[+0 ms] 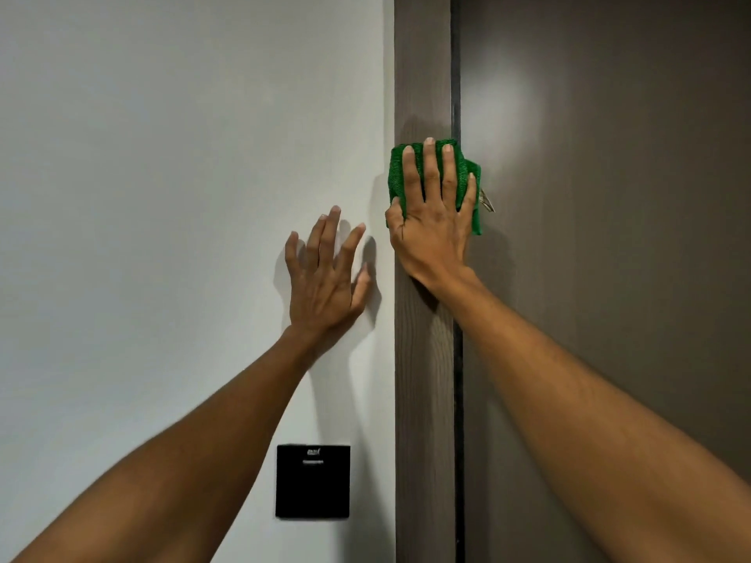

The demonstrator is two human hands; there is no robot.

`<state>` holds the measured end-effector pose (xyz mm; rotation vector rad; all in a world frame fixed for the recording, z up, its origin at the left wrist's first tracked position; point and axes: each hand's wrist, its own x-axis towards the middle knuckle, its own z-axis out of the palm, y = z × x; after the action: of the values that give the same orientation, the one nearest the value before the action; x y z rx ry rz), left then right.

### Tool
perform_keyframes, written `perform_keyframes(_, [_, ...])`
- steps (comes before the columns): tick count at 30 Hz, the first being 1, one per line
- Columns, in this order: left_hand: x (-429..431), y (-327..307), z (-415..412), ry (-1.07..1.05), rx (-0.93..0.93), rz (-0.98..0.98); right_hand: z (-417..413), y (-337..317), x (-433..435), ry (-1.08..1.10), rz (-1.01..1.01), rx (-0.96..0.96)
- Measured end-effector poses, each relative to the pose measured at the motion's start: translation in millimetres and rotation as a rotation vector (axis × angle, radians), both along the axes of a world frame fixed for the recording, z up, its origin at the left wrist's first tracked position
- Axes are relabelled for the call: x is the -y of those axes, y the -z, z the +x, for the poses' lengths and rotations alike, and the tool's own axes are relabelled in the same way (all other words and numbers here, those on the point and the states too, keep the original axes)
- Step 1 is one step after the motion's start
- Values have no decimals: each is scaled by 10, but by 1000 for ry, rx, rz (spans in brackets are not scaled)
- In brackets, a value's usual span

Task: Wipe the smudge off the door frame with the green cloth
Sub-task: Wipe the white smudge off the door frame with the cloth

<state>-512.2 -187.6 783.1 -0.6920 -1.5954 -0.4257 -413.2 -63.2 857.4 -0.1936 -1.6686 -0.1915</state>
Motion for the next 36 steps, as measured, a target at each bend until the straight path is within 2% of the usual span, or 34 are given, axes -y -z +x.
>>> perform_keyframes(3, [-40,289,48,-14,6,-44,-7,211,0,2,0,-6])
perform_keyframes(10, [13,1359,128,-24,106,-4,30,898,18,-3,-5,5])
perform_keyframes(17, [-36,1983,212,-129,179,-89,36,1572,32,31,-30,22])
perform_keyframes(28, [-57,2078,190,-108,213,-101,29,2686,34,53,-63,69])
perform_keyframes(33, [-4,2048,249,-58,248,-104,154,3367,88,63,-126,203])
perform_keyframes(36, [34,2038,389,-11,314,-122,309,3587,172,-34,-224,348])
